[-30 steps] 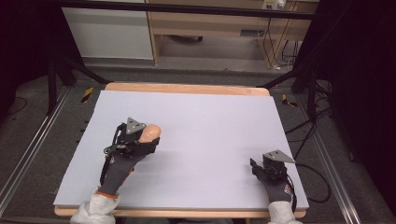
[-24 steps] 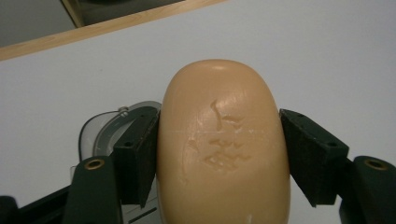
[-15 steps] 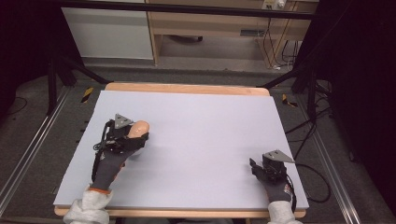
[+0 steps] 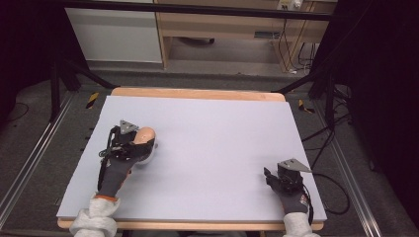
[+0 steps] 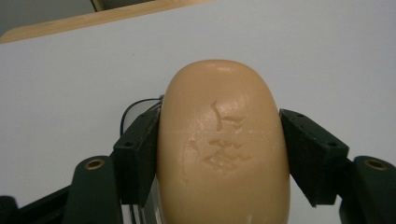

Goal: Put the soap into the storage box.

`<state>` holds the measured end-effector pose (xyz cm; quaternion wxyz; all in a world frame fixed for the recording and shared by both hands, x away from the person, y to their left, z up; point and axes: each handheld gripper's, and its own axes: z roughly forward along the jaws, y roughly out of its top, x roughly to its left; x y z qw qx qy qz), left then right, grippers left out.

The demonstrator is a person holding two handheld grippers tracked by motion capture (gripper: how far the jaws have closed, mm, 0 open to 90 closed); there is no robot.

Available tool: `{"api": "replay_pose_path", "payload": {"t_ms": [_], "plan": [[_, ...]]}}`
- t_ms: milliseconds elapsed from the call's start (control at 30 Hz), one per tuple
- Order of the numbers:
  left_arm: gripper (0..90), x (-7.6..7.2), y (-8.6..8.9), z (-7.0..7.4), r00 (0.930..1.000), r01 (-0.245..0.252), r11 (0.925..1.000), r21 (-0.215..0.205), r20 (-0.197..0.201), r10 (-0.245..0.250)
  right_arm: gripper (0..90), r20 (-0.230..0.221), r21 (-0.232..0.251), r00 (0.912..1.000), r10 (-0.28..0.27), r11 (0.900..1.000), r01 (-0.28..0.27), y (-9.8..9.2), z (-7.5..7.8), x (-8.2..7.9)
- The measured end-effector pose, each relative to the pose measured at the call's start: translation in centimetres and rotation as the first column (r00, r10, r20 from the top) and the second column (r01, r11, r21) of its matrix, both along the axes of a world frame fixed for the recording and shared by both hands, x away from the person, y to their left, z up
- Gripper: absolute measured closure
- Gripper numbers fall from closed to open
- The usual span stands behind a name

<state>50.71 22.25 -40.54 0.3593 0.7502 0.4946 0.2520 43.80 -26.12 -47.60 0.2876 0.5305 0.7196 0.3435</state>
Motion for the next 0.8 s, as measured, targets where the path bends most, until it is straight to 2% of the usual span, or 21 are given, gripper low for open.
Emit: {"api": "replay_pose_path", "payload": {"t_ms": [500, 800], "plan": [[31.7, 0.6, 0.7, -1.4, 0.9993, -0.028, 0.9996, 0.008, -0.024, 0.028, 44.4, -0.001, -0.001, 1.0000, 0.001, 1.000, -0.001, 0.0, 0.0, 0.0], [31.6, 0.8, 0.4, -1.6, 0.9992, -0.029, 0.9993, 0.023, -0.029, 0.029, 44.4, 0.000, -0.001, 1.0000, 0.000, 1.000, 0.000, 0.0, 0.0, 0.0]]}}
